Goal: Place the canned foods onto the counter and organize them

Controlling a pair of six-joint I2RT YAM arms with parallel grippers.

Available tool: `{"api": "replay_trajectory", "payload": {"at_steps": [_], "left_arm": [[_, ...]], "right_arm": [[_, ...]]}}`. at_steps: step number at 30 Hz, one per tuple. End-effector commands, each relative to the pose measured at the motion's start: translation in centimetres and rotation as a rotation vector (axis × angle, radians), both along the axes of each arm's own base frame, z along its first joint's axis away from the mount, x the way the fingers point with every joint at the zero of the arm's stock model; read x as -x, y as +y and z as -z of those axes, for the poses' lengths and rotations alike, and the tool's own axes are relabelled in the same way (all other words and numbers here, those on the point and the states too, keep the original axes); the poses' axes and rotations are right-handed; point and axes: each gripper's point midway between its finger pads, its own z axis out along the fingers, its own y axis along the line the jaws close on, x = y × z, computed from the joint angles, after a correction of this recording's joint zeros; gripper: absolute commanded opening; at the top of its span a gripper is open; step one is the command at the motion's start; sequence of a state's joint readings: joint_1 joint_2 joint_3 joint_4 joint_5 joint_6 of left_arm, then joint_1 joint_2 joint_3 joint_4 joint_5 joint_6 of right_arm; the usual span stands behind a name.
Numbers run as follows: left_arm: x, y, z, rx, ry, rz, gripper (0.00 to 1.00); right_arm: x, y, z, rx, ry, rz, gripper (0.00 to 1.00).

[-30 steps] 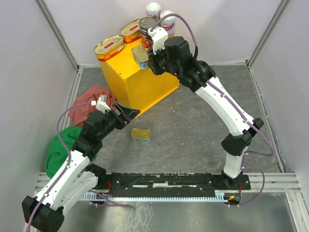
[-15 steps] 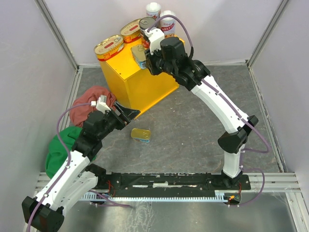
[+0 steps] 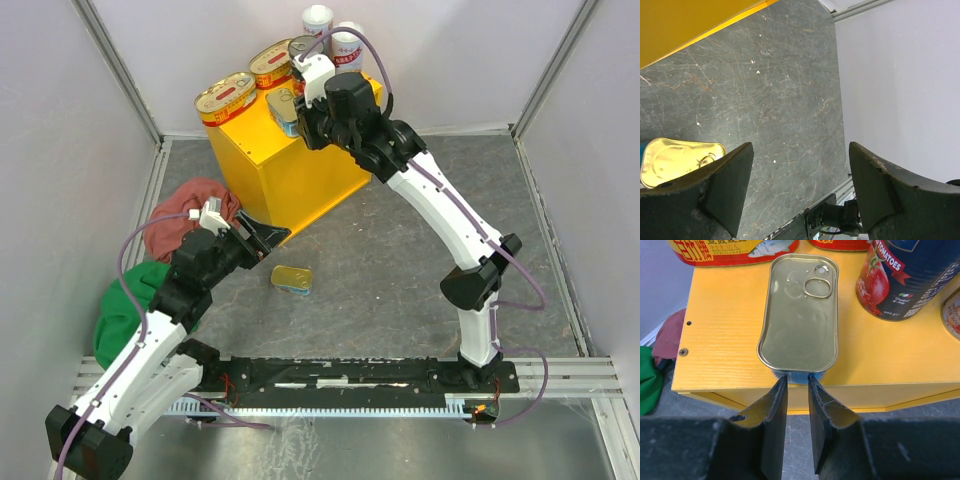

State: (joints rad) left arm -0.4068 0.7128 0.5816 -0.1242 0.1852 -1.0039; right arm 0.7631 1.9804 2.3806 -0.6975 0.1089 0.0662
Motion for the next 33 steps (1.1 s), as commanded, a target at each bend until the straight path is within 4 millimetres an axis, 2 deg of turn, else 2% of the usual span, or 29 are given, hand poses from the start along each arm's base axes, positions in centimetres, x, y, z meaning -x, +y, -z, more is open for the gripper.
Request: {"api": "replay_trajectory", "payload": {"at_steps": [1, 12, 17, 21, 23, 26, 32, 33], "left_arm": [[-0.3, -0.1, -0.9, 0.008, -0.037, 0.004, 0.83], [-0.2, 0.0, -0.6, -0.003, -0.028, 0.007, 0.83], [0.0, 0.2, 0.6, -0.031, 0.008, 0.008, 0.83], [0.1, 0.3, 2.3, -0.051, 0.071, 0.004, 0.84], [0.1, 0.4, 3.3, -0.052, 0.107, -0.006, 0.84], [0.1, 0.6, 4.5, -0.045, 0.154, -0.029, 0.84], [0.3, 0.8, 7.1, -0.006, 0.258, -0.081, 0.84], [0.4, 1.0, 7.8, 0.002, 0.282, -0.097, 0.84]], "right_arm": [[-0.8, -0.2, -2.4, -0.050, -0.053, 0.025, 0.31], [-1.9, 0.4, -1.6, -0.054, -0.036, 0.025, 0.31], [-0.7, -0.5, -1.9, -0.056, -0.031, 0.020, 0.34], [2.1, -1.9, -1.6, -0.027, -0.016, -0.014, 0.46], [3.9, -2.8, -0.7, 0.006, 0.002, -0.037, 0.58], [7.0, -4.1, 1.4, 0.041, 0.040, -0.066, 0.70], [13.6, -5.0, 7.3, 0.095, 0.125, -0.166, 0.79], [14.6, -5.0, 9.3, 0.120, 0.153, -0.182, 0.79]]}}
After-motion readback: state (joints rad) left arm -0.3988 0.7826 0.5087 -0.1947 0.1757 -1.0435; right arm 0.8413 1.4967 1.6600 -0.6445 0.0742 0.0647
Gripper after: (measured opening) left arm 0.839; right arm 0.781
